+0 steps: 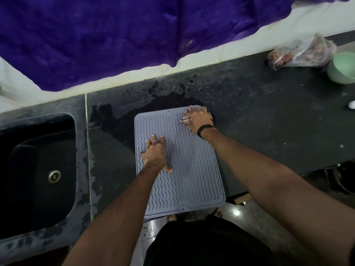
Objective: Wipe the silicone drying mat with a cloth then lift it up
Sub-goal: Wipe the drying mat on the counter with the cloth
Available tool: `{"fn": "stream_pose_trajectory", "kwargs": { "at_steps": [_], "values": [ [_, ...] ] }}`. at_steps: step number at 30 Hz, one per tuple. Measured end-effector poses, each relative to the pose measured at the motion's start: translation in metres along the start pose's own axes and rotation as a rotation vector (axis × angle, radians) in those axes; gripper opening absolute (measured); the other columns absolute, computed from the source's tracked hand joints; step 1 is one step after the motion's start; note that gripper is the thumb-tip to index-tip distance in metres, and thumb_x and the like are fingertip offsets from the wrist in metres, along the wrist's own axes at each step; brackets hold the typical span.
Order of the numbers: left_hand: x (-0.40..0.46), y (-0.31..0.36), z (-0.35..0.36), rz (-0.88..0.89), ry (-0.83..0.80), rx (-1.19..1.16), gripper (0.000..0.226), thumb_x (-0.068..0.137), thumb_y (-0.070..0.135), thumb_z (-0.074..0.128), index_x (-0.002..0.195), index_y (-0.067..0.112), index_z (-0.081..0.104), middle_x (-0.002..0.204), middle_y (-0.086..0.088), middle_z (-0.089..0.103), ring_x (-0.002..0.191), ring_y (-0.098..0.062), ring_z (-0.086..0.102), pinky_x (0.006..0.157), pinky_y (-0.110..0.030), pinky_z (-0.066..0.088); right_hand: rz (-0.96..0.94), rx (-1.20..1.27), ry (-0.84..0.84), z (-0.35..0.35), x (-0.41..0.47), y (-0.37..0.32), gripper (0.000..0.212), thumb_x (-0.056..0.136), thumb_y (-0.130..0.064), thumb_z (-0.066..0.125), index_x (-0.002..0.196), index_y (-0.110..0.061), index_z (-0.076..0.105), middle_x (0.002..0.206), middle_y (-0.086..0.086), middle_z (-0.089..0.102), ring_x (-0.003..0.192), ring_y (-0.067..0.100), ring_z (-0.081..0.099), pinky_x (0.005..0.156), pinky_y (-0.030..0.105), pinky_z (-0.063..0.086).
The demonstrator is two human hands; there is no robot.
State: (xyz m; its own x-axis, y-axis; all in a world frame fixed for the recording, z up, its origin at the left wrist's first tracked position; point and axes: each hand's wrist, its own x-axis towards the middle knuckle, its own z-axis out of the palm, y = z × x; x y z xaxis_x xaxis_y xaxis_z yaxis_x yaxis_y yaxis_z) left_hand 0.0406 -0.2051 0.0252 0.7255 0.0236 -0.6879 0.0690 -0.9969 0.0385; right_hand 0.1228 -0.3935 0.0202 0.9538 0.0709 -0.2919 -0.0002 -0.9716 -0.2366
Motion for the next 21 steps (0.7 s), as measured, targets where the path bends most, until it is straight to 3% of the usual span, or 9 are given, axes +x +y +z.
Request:
{"fn": "stream_pose_trajectory", "kwargs": {
  "at_steps": [8,12,14,17,21],
  "values": [
    [-0.001,0.002,-0.001,-0.012,-0.010,-0.005,0.146,0.065,0.030,0.097,0.164,0.025,-0.010,0.169,-0.006,-0.024,0.157,-0.034,-0.013,0.121,-0.067,0.021,-0.044,0.003,0.025,0.035,-0.062,0.011,0.047,0.084,-0.026,0.066,0.130,-0.032,0.057,0.142,-0.008,0.048,0.124,0.028,0.036,0.098,0.044,0.040],
    [-0.002,0.003,-0.002,-0.010,-0.008,-0.008,0.145,0.066,0.030,0.097,0.164,0.025,-0.010,0.169,-0.006,-0.023,0.158,-0.034,-0.012,0.121,-0.066,0.021,-0.058,-0.012,-0.035,0.025,-0.073,0.015,0.041,0.084,-0.024,0.063,0.123,-0.034,0.063,0.128,-0.004,0.060,0.117,0.025,0.043,0.095,0.039,0.042],
    [-0.002,0.003,-0.002,-0.011,-0.006,-0.014,0.145,0.066,0.030,0.097,0.164,0.025,-0.010,0.169,-0.005,-0.023,0.158,-0.034,-0.012,0.121,-0.066,0.022,-0.036,0.023,0.020,0.009,-0.058,0.014,0.040,0.084,-0.018,0.060,0.121,-0.034,0.065,0.121,-0.002,0.065,0.113,0.025,0.046,0.092,0.038,0.043],
    [-0.002,0.001,0.000,-0.005,-0.010,-0.020,0.144,0.066,0.028,0.097,0.164,0.026,-0.010,0.169,-0.005,-0.024,0.157,-0.033,-0.013,0.121,-0.065,0.022,0.003,0.019,0.121,-0.011,-0.029,0.012,0.049,0.085,-0.015,0.059,0.131,-0.030,0.057,0.138,-0.002,0.054,0.122,0.030,0.041,0.100,0.046,0.042],
    [0.000,-0.001,0.004,-0.001,0.009,-0.046,0.143,0.067,0.027,0.096,0.164,0.028,-0.009,0.169,-0.003,-0.024,0.158,-0.033,-0.013,0.123,-0.065,0.019,0.078,-0.016,-0.027,-0.009,-0.015,0.017,0.051,0.088,-0.023,0.061,0.138,-0.023,0.050,0.148,0.001,0.041,0.130,0.035,0.031,0.104,0.048,0.037]
  ]
}}
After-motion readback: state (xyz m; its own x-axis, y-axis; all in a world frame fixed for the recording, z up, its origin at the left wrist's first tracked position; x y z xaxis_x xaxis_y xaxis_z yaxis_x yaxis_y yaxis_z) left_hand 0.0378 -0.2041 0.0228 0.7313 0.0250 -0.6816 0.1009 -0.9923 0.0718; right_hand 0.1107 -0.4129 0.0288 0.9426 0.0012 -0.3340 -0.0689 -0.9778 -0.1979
